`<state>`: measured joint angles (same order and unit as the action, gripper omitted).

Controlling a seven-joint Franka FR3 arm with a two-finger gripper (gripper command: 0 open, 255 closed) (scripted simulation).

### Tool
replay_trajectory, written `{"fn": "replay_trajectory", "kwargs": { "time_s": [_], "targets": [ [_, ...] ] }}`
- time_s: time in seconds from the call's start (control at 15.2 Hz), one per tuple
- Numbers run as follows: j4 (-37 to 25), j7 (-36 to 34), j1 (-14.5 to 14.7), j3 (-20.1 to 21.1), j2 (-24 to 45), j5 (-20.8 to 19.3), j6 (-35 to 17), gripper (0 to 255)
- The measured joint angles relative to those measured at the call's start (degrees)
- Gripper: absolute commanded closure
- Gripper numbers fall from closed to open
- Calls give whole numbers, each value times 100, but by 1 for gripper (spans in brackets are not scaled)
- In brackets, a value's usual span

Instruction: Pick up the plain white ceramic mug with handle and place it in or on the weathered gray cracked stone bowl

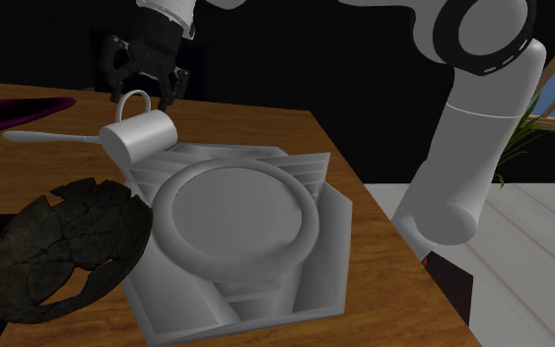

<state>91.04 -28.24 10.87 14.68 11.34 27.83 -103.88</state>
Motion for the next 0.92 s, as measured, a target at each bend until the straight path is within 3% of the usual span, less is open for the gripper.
{"fn": "replay_trajectory", "kwargs": {
  "time_s": [0.46,0.92],
  "targets": [
    [-4,1,-1,-2,4,-1,-3,255],
    [-441,-189,-11,-5,18,-47,395,255]
  ]
}}
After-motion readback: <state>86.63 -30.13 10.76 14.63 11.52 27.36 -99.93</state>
